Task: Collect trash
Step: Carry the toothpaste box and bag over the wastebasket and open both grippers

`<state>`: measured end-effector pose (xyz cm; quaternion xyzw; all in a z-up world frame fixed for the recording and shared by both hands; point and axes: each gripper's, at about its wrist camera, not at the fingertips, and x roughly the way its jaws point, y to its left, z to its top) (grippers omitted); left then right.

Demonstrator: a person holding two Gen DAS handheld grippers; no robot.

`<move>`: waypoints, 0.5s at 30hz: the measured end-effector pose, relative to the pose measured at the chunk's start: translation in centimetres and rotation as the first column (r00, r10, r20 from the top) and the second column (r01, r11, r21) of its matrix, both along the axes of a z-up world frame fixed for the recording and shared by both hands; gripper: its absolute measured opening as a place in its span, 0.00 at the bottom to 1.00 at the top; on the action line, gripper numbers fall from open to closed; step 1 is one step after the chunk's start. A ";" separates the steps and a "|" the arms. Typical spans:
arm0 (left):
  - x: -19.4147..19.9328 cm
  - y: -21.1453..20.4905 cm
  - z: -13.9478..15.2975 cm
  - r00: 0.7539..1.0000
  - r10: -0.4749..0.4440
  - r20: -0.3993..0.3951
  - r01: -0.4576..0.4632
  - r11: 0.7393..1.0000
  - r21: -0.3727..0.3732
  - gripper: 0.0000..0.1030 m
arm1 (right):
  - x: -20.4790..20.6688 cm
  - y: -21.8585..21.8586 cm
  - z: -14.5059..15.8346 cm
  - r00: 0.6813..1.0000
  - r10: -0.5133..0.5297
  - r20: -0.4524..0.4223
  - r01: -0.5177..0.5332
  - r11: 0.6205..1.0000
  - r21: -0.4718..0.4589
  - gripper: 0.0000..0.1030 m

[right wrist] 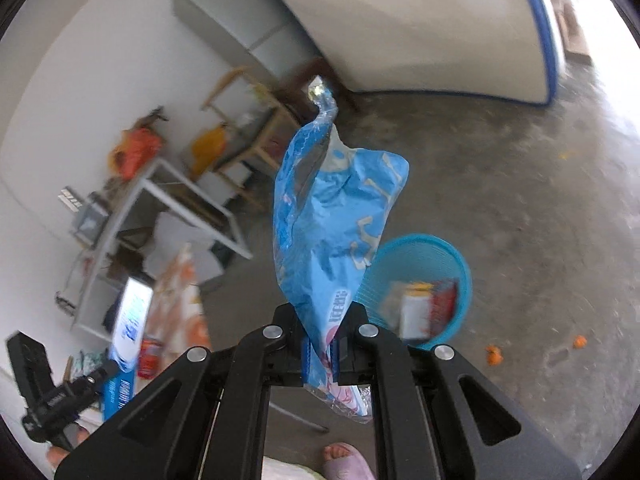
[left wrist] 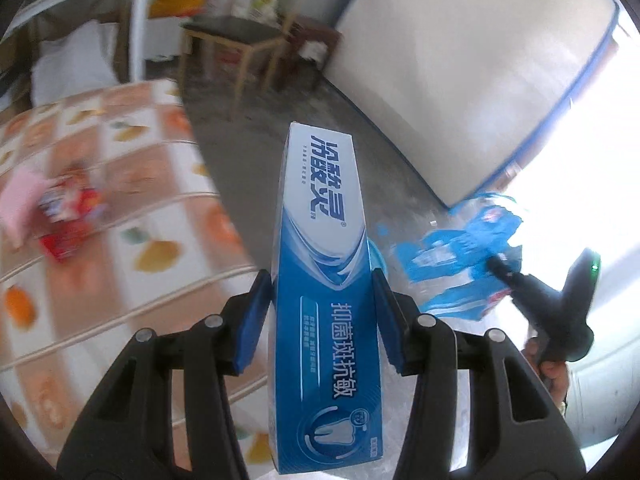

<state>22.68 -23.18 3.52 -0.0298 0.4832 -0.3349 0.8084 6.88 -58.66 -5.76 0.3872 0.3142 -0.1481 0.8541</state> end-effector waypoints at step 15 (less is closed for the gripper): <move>5.3 -15.2 -10.1 0.972 -0.130 -0.195 0.160 0.976 0.146 0.46 | 10.8 -5.8 -16.8 0.955 -0.005 -0.297 0.055 0.986 0.160 0.07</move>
